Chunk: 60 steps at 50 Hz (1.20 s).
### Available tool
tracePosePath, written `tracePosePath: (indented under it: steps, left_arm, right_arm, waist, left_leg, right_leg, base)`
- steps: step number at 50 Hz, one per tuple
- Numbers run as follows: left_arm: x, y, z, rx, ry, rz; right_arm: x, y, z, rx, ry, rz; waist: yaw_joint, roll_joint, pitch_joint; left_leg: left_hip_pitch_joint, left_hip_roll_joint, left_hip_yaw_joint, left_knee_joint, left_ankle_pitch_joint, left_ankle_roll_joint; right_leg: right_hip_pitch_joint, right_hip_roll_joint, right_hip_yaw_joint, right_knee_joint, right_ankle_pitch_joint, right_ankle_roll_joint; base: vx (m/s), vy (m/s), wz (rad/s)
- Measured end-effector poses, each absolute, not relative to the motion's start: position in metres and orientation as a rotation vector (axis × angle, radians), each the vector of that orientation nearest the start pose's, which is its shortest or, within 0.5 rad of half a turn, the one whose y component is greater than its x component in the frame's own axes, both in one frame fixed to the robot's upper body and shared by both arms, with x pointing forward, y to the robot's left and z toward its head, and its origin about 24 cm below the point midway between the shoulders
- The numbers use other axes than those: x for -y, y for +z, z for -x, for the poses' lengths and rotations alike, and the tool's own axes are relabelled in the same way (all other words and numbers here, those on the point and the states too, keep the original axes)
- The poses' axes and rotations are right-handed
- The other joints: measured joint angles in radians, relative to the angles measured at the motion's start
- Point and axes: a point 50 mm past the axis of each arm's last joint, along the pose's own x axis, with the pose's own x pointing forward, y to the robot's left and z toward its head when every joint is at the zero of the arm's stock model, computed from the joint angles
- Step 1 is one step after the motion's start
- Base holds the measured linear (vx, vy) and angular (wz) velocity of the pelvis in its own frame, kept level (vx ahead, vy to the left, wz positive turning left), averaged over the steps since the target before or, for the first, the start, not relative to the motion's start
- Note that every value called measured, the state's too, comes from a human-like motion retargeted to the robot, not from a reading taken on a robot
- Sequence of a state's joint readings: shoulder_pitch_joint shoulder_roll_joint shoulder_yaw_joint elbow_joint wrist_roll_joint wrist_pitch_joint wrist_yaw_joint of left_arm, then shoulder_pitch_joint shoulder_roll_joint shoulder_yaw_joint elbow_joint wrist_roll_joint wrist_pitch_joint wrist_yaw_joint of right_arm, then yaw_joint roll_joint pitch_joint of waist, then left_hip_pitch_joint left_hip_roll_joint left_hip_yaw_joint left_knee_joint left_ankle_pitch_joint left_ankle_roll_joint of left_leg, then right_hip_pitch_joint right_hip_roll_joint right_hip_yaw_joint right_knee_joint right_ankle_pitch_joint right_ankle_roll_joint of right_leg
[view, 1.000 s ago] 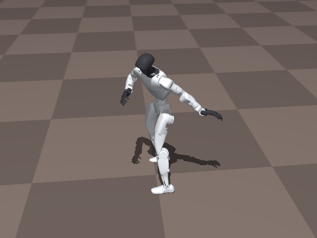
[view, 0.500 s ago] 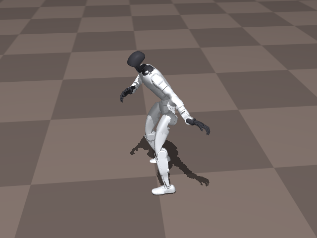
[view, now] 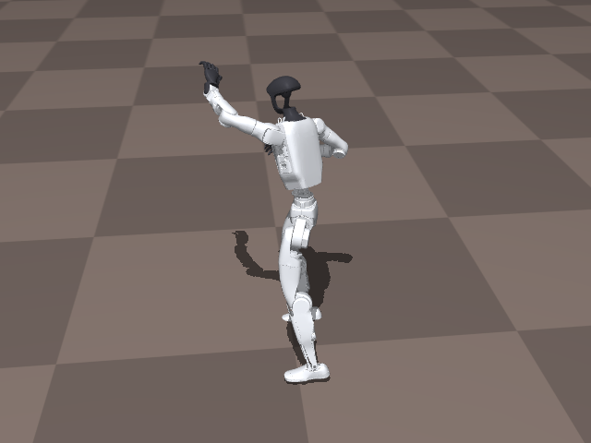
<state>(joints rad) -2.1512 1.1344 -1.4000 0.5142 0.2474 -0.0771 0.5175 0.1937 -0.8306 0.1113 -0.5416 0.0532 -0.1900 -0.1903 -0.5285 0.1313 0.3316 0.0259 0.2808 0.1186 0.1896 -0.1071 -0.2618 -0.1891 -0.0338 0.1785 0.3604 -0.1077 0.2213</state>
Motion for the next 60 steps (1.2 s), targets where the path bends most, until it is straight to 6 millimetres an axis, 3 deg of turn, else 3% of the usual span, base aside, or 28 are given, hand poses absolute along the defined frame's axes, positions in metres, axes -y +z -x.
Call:
tracePosePath:
  steps: [3, 5, 8, 10, 15, 20, 23, 25, 29, 33, 36, 40, 42, 45, 51, 55, 60]
  left_arm:
    - [-0.108, 0.504, -0.253, 1.567, 0.485, -1.707]
    - [-0.082, 0.489, -0.248, 1.663, 0.373, -1.753]
    - [-0.058, 0.462, -0.247, 1.727, 0.172, -1.667]
    - [-0.049, 0.446, -0.247, 1.708, 0.029, -1.491]
    - [-0.028, 0.384, -0.271, 1.430, -0.366, -1.028]
    - [-0.006, 0.316, -0.291, 1.053, -0.647, -0.562]
    - [0.008, 0.268, -0.295, 0.834, -0.776, -0.378]
    - [0.019, 0.239, -0.291, 0.695, -0.858, -0.243]
    - [0.041, 0.204, -0.279, 0.452, -0.956, 0.015]
    - [0.058, 0.164, -0.259, 0.240, -1.070, 0.150]
    - [0.064, 0.145, -0.247, 0.130, -1.139, 0.207]
    - [0.058, 0.129, -0.239, 0.099, -1.210, 0.187]
    - [0.052, 0.128, -0.242, 0.035, -1.163, 0.300]
    - [0.048, 0.124, -0.246, -0.007, -1.186, 0.254]
    - [0.020, 0.129, -0.271, -0.059, -1.213, 0.050]
    - [-0.023, 0.156, -0.300, -0.011, -1.141, -0.135]
    - [-0.097, 0.235, -0.339, 0.149, -0.869, -0.219]
  right_arm:
    - [0.193, 0.152, -0.200, 0.480, 0.229, 0.621]
    - [0.191, 0.150, -0.199, 0.482, 0.233, 0.585]
    - [0.192, 0.148, -0.201, 0.479, 0.219, 0.574]
    - [0.195, 0.147, -0.207, 0.469, 0.191, 0.591]
    - [0.206, 0.137, -0.215, 0.412, 0.126, 0.606]
    - [0.216, 0.125, -0.221, 0.339, 0.089, 0.695]
    - [0.217, 0.116, -0.216, 0.290, 0.103, 0.708]
    - [0.218, 0.110, -0.211, 0.256, 0.113, 0.699]
    - [0.220, 0.094, -0.204, 0.168, 0.124, 0.744]
    - [0.220, 0.076, -0.186, 0.074, 0.167, 0.769]
    - [0.220, 0.069, -0.175, 0.041, 0.191, 0.798]
    - [0.216, 0.067, -0.162, 0.044, 0.245, 0.832]
    - [0.213, 0.070, -0.162, 0.077, 0.253, 0.873]
    - [0.208, 0.071, -0.158, 0.104, 0.266, 0.899]
    - [0.199, 0.082, -0.159, 0.178, 0.279, 0.911]
    - [0.194, 0.092, -0.164, 0.226, 0.279, 0.873]
    - [0.195, 0.097, -0.169, 0.247, 0.253, 0.878]
  waist:
    - [-0.016, 0.049, -0.014]
    - [-0.024, 0.059, -0.049]
    - [-0.019, 0.086, -0.081]
    - [-0.002, 0.109, -0.083]
    - [0.038, 0.115, -0.085]
    - [0.043, 0.092, -0.020]
    - [0.010, 0.059, 0.028]
    - [-0.024, 0.043, 0.068]
    - [-0.058, -0.006, 0.177]
    - [-0.119, -0.053, 0.188]
    - [-0.162, -0.097, 0.188]
    - [-0.213, -0.162, 0.188]
    - [-0.226, -0.188, 0.188]
    - [-0.223, -0.219, 0.188]
    - [-0.191, -0.191, 0.188]
    - [-0.139, -0.143, 0.188]
    - [-0.055, -0.100, 0.188]
  left_leg:
    - [0.027, 0.004, 0.042, -0.026, 0.004, 0.006]
    - [-0.033, 0.004, 0.057, 0.085, -0.045, 0.002]
    - [-0.043, -0.005, 0.074, 0.102, -0.063, 0.013]
    - [0.004, -0.019, 0.091, 0.031, -0.047, 0.032]
    - [0.038, -0.057, 0.121, 0.037, -0.077, 0.062]
    - [0.068, -0.115, 0.173, 0.006, -0.090, 0.080]
    - [0.021, -0.143, 0.221, 0.087, -0.125, 0.090]
    - [-0.034, -0.143, 0.252, 0.170, -0.153, 0.079]
    - [0.011, -0.213, 0.336, 0.013, -0.099, 0.078]
    - [-0.105, -0.209, 0.403, 0.104, -0.126, 0.069]
    - [-0.216, -0.180, 0.453, 0.225, -0.168, 0.068]
    - [-0.360, -0.080, 0.510, 0.440, -0.266, 0.108]
    - [-0.445, -0.057, 0.524, 0.507, -0.268, 0.091]
    - [-0.533, -0.001, 0.527, 0.615, -0.301, 0.102]
    - [-0.665, 0.036, 0.476, 0.732, -0.324, 0.114]
    - [-0.683, 0.030, 0.412, 0.774, -0.306, 0.110]
    - [-0.535, -0.082, 0.304, 0.637, -0.284, 0.062]
  right_leg:
    - [0.018, 0.008, 0.033, -0.055, 0.024, 0.002]
    - [-0.013, -0.001, 0.042, -0.019, 0.006, 0.024]
    - [-0.012, -0.010, 0.067, -0.049, 0.014, 0.029]
    - [0.020, -0.017, 0.094, -0.115, 0.043, 0.016]
    - [0.049, -0.051, 0.140, -0.145, 0.055, 0.027]
    - [0.033, -0.090, 0.214, -0.158, 0.076, 0.032]
    - [-0.020, -0.115, 0.263, -0.125, 0.070, 0.039]
    - [-0.063, -0.122, 0.294, -0.106, 0.069, 0.039]
    - [-0.096, -0.149, 0.392, -0.218, 0.156, 0.041]
    - [-0.188, -0.160, 0.454, -0.280, 0.210, 0.041]
    - [-0.264, -0.161, 0.499, -0.327, 0.248, 0.041]
    - [-0.352, -0.120, 0.523, -0.361, 0.270, 0.041]
    - [-0.412, -0.124, 0.567, -0.411, 0.324, 0.041]
    - [-0.461, -0.107, 0.575, -0.439, 0.352, 0.041]
    - [-0.531, -0.101, 0.551, -0.408, 0.349, 0.041]
    - [-0.521, -0.096, 0.490, -0.291, 0.275, 0.041]
    - [-0.367, -0.164, 0.389, -0.221, 0.217, 0.041]
  base:
    - [0.11, 0.11, -0.56]
    - [0.10, 0.16, -0.31]
    - [0.05, 0.17, -0.28]
    - [0.01, 0.19, -0.40]
    - [-0.04, 0.23, -0.31]
    - [-0.10, 0.26, -0.50]
    - [-0.14, 0.25, -0.62]
    - [-0.16, 0.22, -0.75]
    - [-0.18, 0.14, -1.07]
    - [-0.16, 0.04, -0.74]
    - [-0.18, 0.02, -0.73]
    - [-0.16, -0.02, -0.72]
    - [-0.23, 0.07, -0.68]
    - [-0.19, 0.04, -0.35]
    - [-0.18, 0.09, 0.23]
    - [-0.11, 0.09, 0.82]
    - [0.01, 0.04, 1.34]
